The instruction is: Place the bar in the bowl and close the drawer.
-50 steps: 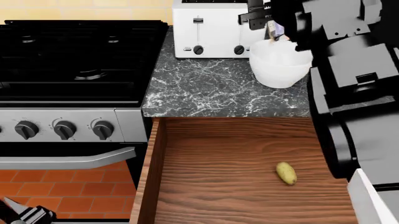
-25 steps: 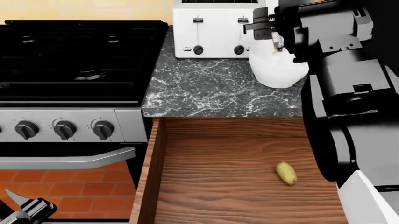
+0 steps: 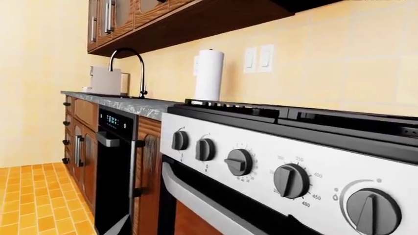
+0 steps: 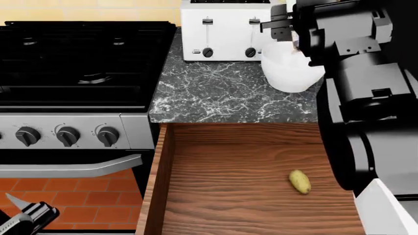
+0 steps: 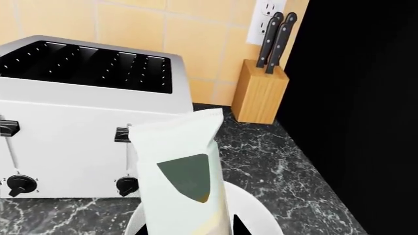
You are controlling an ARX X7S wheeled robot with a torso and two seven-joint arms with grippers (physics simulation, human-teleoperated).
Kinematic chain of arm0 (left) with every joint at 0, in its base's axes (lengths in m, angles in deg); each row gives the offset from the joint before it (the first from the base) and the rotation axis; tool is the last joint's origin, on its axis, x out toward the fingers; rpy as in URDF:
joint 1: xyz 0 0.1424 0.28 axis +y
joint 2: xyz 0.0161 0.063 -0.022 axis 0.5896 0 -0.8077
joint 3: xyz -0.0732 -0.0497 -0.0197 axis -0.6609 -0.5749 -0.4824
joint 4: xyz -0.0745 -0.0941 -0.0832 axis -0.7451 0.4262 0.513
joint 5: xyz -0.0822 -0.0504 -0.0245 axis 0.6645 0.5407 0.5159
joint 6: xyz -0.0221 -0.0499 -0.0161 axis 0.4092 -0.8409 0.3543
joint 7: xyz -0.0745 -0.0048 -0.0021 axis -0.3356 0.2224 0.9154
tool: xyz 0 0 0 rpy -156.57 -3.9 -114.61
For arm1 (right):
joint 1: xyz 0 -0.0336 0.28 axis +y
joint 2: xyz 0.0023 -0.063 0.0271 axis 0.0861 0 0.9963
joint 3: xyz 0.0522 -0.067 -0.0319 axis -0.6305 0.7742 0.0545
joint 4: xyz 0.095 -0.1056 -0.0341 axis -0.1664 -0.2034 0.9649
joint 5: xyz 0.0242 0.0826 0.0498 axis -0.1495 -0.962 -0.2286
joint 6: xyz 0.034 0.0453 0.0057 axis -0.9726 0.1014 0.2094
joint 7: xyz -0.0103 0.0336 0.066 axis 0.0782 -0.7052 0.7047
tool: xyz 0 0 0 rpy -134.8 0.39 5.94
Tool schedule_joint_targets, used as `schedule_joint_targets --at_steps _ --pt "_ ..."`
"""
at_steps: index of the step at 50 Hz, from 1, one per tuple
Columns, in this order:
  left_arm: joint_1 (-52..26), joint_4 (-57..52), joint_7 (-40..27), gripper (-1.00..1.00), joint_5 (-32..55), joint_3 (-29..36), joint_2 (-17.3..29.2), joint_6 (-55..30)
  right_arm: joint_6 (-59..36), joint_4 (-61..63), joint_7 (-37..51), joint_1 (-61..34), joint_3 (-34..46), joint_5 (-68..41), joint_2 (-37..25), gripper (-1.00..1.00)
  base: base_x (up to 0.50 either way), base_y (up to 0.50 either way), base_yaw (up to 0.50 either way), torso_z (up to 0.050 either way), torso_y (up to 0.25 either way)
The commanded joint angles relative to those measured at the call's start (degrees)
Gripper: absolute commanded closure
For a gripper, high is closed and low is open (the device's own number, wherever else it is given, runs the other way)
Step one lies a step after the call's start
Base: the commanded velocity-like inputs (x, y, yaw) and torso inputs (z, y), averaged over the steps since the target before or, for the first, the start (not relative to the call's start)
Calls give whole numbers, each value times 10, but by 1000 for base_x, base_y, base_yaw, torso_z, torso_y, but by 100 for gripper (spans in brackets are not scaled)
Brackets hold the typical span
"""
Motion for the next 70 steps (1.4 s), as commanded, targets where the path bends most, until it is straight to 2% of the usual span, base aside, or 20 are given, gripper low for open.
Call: schedule_joint_targets --at_steps 1,27,70 --pt "-4 -14 -8 -100 -5 0 4 -21 9 0 2 -6 2 5 1 100 0 0 0 0 0" --pt "-10 -21 -8 -100 -3 4 9 -29 7 0 -2 -19 20 4 4 100 0 0 0 0 -80" --pt "-46 2 -7 -100 -3 17 12 -46 13 0 10 -55 54 -1 12 100 0 0 0 0 -1"
